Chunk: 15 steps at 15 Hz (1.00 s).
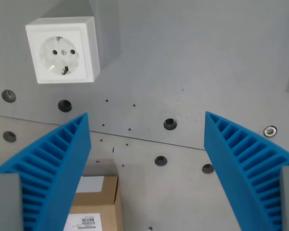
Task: Move above the white socket
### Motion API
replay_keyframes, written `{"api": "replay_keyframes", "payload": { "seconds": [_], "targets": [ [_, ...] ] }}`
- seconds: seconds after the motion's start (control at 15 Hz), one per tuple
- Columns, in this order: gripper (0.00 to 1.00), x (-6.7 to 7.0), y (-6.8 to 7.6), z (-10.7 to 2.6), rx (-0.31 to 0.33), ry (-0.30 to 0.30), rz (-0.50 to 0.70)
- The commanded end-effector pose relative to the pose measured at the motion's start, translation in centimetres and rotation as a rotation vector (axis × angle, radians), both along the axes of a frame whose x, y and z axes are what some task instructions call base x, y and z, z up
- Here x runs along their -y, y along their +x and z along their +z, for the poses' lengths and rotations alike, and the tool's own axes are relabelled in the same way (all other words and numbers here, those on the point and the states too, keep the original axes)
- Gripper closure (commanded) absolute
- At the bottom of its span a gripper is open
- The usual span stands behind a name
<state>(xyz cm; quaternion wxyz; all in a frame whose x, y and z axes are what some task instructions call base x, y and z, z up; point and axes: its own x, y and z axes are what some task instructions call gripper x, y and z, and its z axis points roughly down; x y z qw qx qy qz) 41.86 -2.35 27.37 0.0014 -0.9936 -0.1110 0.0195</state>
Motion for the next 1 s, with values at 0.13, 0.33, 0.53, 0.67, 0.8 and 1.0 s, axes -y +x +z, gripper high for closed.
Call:
{"api": "replay_keyframes", "payload": {
  "seconds": [0.13, 0.33, 0.53, 0.67, 0.8, 1.0],
  "targets": [
    [0.00, -1.2, -0.6, -1.3, 0.103, -0.002, -0.015],
    [0.00, -1.9, -0.7, -2.3, 0.111, -0.002, -0.015],
    [0.00, -2.8, -0.6, -3.3, 0.104, -0.004, -0.011],
    [0.00, -3.4, -0.6, -4.0, 0.096, -0.005, -0.007],
    [0.00, -4.0, -0.4, -4.8, 0.093, -0.006, -0.008],
    [0.00, -4.9, -0.3, -6.0, 0.093, -0.008, -0.005]
  ]
}}
